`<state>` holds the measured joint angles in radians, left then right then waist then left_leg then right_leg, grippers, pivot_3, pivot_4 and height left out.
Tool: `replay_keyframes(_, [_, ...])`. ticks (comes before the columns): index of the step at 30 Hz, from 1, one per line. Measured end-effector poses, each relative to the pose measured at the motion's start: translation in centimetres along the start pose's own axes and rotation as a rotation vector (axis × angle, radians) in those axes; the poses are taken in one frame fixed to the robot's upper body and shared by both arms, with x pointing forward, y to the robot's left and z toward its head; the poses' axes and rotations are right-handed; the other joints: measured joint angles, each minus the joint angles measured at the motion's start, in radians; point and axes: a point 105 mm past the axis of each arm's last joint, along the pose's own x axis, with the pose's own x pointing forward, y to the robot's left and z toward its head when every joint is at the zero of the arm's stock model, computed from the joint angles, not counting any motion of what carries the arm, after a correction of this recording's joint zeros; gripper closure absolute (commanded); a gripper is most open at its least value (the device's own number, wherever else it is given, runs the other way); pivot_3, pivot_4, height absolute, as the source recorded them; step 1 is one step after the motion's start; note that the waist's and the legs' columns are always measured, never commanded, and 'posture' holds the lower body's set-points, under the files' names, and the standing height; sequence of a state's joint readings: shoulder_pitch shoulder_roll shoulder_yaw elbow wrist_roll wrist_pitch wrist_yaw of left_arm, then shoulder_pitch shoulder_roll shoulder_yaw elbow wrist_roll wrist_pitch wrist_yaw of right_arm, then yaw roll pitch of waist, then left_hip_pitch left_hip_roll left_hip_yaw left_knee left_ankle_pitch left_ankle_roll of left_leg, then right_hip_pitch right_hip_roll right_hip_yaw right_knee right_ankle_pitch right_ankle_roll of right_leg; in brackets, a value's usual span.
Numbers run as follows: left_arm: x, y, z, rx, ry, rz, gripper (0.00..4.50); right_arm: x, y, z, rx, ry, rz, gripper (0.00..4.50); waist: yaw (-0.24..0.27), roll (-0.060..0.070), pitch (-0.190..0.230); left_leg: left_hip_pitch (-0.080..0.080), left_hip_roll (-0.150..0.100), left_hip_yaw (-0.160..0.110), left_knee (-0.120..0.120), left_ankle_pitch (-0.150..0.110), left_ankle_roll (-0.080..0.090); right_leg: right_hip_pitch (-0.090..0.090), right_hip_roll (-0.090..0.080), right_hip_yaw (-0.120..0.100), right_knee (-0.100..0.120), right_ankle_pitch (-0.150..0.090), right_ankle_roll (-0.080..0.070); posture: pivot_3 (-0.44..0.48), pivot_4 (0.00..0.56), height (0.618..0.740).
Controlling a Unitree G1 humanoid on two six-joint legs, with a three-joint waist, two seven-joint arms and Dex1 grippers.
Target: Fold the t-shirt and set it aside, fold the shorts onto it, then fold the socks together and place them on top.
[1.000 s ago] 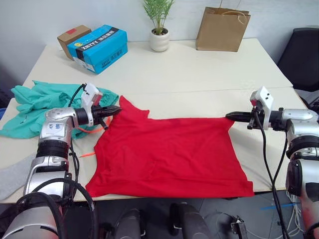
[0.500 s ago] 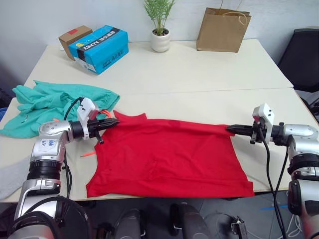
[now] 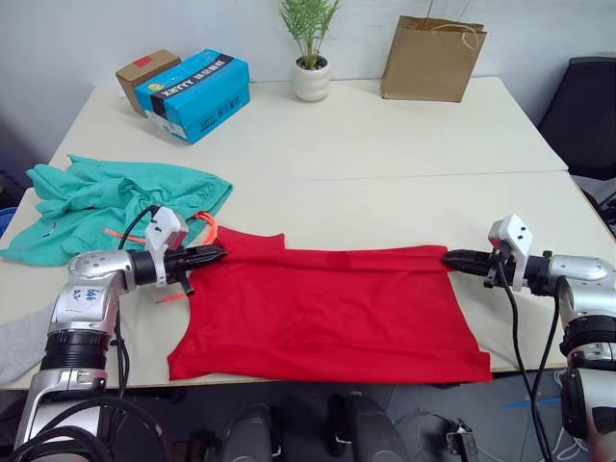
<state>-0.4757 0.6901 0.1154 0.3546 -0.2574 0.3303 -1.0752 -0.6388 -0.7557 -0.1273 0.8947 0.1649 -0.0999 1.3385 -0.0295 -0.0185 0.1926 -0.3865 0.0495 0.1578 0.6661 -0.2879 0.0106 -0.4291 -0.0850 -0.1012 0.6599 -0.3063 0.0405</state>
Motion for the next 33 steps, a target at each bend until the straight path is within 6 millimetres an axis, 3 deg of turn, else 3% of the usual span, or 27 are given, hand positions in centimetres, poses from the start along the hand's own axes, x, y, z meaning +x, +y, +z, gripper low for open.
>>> replay_keyframes(4, [-1.3,-0.1,0.1,-0.101,0.065,-0.022,2.07,-1.1,1.0,-0.1,-0.012,0.018,0.038,1.50,0.000,0.000,0.000,0.000,0.000,0.000,0.000,0.000,0.000,0.000,0.000,0.000,0.000,0.000,0.000,0.000,0.150,0.740])
replay_keyframes(8, [-3.2,1.1,1.3,-0.253,0.145,0.047,0.78,-2.8,1.4,1.4,-0.047,0.004,0.036,0.07,0.002,0.000,0.000,0.000,0.000,-0.001,0.000,0.000,0.000,0.000,0.000,0.000,0.000,0.000,0.000,0.000,0.150,0.740])
replay_keyframes(11, [-3.1,1.0,3.9,-0.339,0.120,0.015,0.06,-3.3,1.8,3.4,-0.099,-0.037,0.025,0.00,0.004,0.000,0.000,-0.001,0.000,-0.002,0.000,0.000,0.000,0.001,0.000,-0.001,0.000,0.000,0.000,0.000,0.150,0.740])
replay_keyframes(14, [-1.7,2.0,6.6,-0.395,0.075,0.029,0.06,-3.1,2.3,5.0,-0.139,-0.074,0.024,0.00,0.009,0.000,0.000,-0.001,-0.001,-0.003,0.000,0.000,0.000,0.001,0.000,-0.001,0.000,0.000,0.000,0.000,0.150,0.740])
replay_keyframes(16, [-0.3,2.5,7.4,-0.440,0.073,0.049,0.06,-2.8,2.5,5.8,-0.156,-0.092,0.023,0.00,0.009,0.000,0.000,0.000,-0.001,-0.003,0.000,0.000,0.000,0.001,0.000,-0.001,0.000,0.000,0.000,0.000,0.150,0.740])
replay_keyframes(22, [3.3,2.8,4.7,-0.560,0.276,0.107,0.06,-1.6,3.6,7.5,-0.176,-0.145,0.048,0.00,0.000,-0.002,0.001,-0.001,0.000,-0.001,0.000,0.000,-0.001,0.000,0.003,0.000,0.000,0.000,0.000,0.000,0.150,0.740])
replay_keyframes(27, [4.1,3.2,4.9,-0.520,0.341,0.127,0.06,-1.4,4.2,8.0,-0.189,-0.154,0.047,0.00,0.004,-0.003,0.002,0.000,0.000,-0.001,0.001,0.000,-0.001,0.000,0.003,0.000,0.000,0.000,0.000,0.000,0.150,0.740])
replay_keyframes(33, [4.4,3.6,4.9,-0.520,0.351,0.123,0.06,-1.4,5.3,7.0,-0.160,-0.141,0.056,0.00,0.006,-0.003,0.001,0.000,0.000,-0.001,0.001,0.001,-0.001,0.000,0.003,0.000,0.001,0.000,0.000,0.000,0.150,0.740])
